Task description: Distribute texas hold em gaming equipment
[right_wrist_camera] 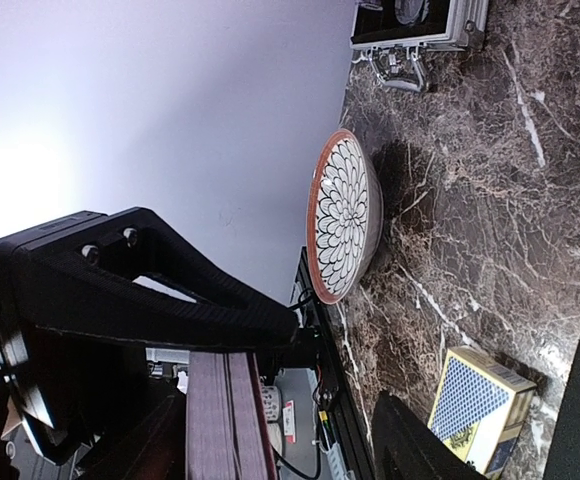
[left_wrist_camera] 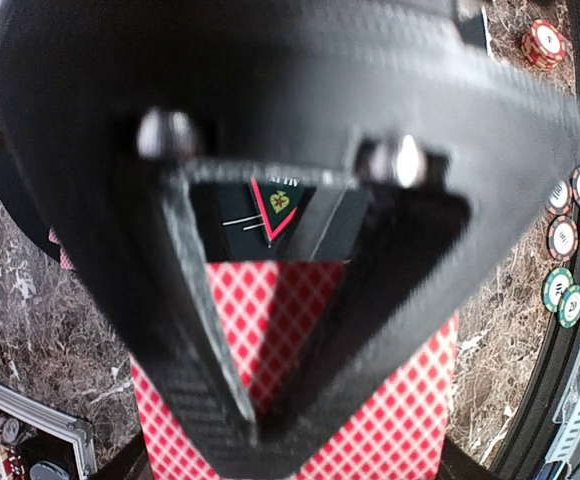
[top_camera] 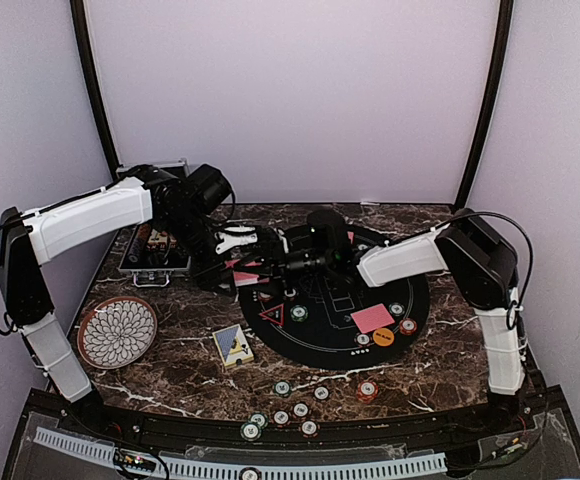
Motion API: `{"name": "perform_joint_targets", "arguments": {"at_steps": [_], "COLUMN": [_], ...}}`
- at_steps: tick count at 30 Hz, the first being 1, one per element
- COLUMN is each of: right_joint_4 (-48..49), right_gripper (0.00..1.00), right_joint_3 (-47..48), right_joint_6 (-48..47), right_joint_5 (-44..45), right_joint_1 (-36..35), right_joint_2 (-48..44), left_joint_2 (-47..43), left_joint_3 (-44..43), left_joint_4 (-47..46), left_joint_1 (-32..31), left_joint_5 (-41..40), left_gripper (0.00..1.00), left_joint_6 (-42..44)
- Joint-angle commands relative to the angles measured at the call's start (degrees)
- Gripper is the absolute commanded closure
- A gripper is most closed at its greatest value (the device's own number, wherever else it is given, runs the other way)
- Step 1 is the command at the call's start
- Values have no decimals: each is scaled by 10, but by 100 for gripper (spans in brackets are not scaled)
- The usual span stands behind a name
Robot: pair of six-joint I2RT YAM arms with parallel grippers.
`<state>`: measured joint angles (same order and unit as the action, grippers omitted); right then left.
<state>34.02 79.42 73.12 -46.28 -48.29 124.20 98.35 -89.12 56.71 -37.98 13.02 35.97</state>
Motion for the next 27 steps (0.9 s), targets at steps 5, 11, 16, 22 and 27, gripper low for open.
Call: {"name": "perform_joint_targets", "arguments": {"at_steps": [5,11,16,22,27], "right_joint_4": [-40,-42,-42,-41,-41], "right_gripper": [42,55,68,77,90], "right_joint_3": [-63,-73,-86,-102,-116], "right_joint_6": [-34,-38,-39,-37,-34], "right_joint_5": [12,10,10,9,6], "right_joint_1": [23,24,29,35,40], "right_joint_2": [-46,-68,-92,-116,-134], "left_joint_2": [-30,-30,-32,-33,-34], "left_joint_3": [-13,-12,-11,-10,-9], "left_joint_4": [-2,-3,-3,-4,-4], "left_joint_1": [2,2,2,2,2], "left_joint_5": [14,14,12,11,10], "left_gripper": [100,100,100,100,100], "left_joint_6": [3,2,2,2,3]}}
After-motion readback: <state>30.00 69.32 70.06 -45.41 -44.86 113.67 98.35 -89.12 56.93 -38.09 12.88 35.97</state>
